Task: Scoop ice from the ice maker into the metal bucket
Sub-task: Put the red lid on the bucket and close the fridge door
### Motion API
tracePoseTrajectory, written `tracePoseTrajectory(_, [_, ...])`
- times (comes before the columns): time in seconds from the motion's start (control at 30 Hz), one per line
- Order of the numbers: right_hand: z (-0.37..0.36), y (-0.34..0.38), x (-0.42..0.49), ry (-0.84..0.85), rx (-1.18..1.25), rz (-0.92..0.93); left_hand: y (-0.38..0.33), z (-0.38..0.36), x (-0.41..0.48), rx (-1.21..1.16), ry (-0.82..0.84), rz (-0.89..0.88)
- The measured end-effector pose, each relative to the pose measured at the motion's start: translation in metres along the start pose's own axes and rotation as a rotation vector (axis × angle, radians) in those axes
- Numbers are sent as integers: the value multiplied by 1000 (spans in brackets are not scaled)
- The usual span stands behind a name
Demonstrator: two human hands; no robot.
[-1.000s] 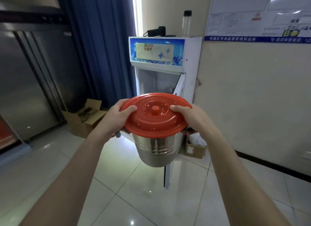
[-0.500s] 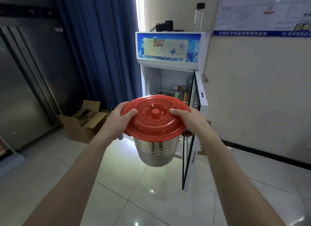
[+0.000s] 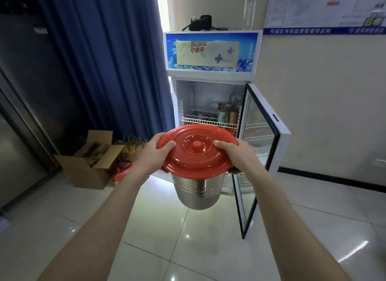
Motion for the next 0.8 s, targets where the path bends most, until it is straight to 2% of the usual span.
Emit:
tracePoseTrajectory(0.57, [-67,33,255,-77,45,-33,32,-10,283,35,58,-65])
tracePoseTrajectory(0.8, [-102,19,359,-149,48,-81,72,-26,396,4,88,-65])
Point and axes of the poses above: each hand's wrist, its own x-axis towards the middle knuckle, its own z-axis out of the back of the hand, y = z × x, the point moved 1 cm from there along x, towards the middle knuckle, and after that the axes turned 2 degrees about -y, right-handed, at the moved point
